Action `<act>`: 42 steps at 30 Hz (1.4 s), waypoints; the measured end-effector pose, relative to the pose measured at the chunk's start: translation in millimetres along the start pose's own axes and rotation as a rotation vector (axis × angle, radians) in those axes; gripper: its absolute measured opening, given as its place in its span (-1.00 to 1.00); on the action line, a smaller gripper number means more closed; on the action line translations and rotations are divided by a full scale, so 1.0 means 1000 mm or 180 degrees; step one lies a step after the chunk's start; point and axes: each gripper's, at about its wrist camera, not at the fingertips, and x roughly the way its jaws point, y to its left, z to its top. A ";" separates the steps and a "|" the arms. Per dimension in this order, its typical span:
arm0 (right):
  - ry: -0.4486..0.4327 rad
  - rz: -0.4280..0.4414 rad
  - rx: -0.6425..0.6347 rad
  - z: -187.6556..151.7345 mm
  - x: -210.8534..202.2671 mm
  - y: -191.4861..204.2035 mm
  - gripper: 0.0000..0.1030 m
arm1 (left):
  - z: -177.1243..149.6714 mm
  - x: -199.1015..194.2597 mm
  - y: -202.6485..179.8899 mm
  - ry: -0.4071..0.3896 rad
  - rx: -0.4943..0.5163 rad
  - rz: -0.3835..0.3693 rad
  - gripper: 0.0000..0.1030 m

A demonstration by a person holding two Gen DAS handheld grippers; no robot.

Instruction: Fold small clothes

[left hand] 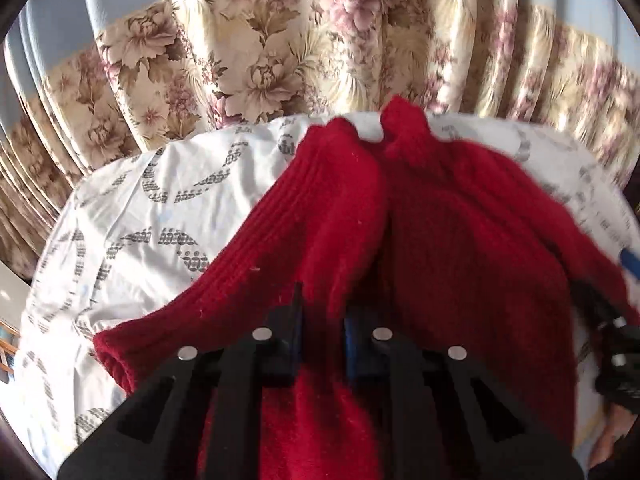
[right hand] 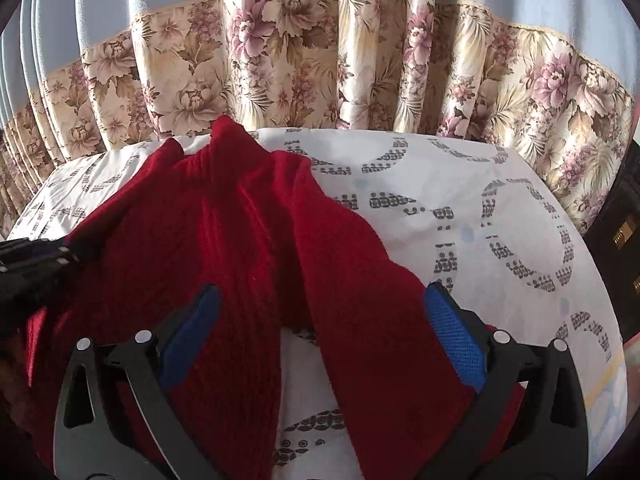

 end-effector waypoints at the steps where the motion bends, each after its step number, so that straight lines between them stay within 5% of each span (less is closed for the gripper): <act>1: 0.0012 -0.0005 0.0002 -0.001 0.001 -0.001 0.94 | 0.001 -0.004 0.002 -0.0038 -0.0015 -0.0027 -0.69; 8: 0.0021 -0.0036 0.0015 -0.002 0.003 -0.004 0.94 | 0.015 -0.026 0.028 -0.0170 -0.0032 0.0002 -0.77; 12: 0.0057 -0.0050 0.0036 -0.002 0.008 -0.008 0.94 | 0.025 -0.033 0.055 -0.0244 0.0005 0.0245 -0.76; 19: 0.0174 0.0011 0.0229 0.012 0.032 -0.027 0.94 | 0.027 -0.028 0.112 -0.0197 -0.0040 0.0573 -0.77; 25: 0.0471 0.0068 0.0075 0.031 0.067 -0.020 0.94 | 0.019 -0.017 0.147 -0.0099 -0.0103 0.0558 -0.77; 27: 0.0508 0.0082 -0.0014 0.035 0.074 -0.015 0.75 | 0.018 -0.012 0.152 -0.0080 -0.0098 0.0563 -0.77; 30: 0.0508 0.0164 0.0053 0.045 0.070 -0.016 -0.53 | 0.023 -0.008 0.164 -0.0060 -0.0216 0.0524 -0.84; 31: 0.0470 0.0045 0.0017 0.048 0.066 -0.016 -0.64 | 0.027 -0.007 0.169 -0.0076 -0.0239 0.0560 -0.85; 34: 0.0313 -0.0097 0.0026 0.057 0.051 -0.025 -0.68 | 0.036 -0.008 0.182 -0.0105 -0.0232 0.0672 -0.88; 38: 0.0129 -0.0417 0.0084 0.075 0.041 -0.045 -0.68 | 0.054 -0.011 0.212 -0.0293 -0.0175 0.1330 -1.00; 42: 0.0197 -0.0443 0.0054 0.089 0.055 -0.052 -0.68 | 0.071 0.001 0.250 -0.0140 -0.0277 0.1398 -1.00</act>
